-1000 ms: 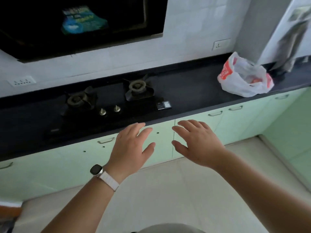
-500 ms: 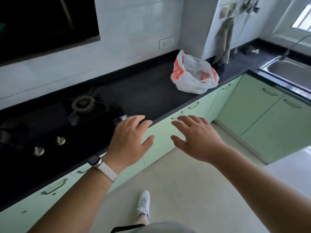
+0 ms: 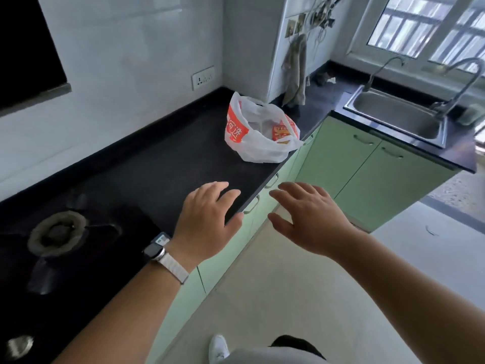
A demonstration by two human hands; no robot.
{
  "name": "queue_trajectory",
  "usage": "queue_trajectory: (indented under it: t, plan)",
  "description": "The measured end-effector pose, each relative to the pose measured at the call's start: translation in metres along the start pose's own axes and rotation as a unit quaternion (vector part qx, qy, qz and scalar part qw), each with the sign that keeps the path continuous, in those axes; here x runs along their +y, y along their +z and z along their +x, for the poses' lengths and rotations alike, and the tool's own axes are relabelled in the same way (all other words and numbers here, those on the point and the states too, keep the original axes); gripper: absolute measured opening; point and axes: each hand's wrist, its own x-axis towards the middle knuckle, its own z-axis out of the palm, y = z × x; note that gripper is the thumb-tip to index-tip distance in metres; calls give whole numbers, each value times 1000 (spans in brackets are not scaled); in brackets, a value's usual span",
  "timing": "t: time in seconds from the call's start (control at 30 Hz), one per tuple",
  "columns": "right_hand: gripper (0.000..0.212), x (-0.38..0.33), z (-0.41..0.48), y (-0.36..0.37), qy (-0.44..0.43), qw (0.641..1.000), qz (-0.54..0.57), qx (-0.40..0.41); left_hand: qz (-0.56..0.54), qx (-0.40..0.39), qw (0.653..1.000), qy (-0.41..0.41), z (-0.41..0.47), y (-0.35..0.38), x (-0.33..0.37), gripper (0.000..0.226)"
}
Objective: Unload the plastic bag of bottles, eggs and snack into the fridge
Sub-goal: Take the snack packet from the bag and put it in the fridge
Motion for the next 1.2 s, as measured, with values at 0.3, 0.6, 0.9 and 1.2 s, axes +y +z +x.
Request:
queue_trajectory:
  t: [0.3, 0.6, 0.9, 1.2]
  plan:
    - [64, 55, 34, 6, 82, 996, 21, 5, -10, -32, 997, 64, 80, 34, 0, 49]
    - [62, 152, 99, 31, 78, 995, 61, 2, 17, -60, 997, 48, 174, 82, 21, 48]
    - [58, 277, 158, 29, 44, 995, 86, 1, 45, -97, 994, -5, 284, 121, 65, 51]
    - [56, 334, 210, 33, -3, 995, 95, -5, 80, -141, 986, -47, 335, 141, 71, 52]
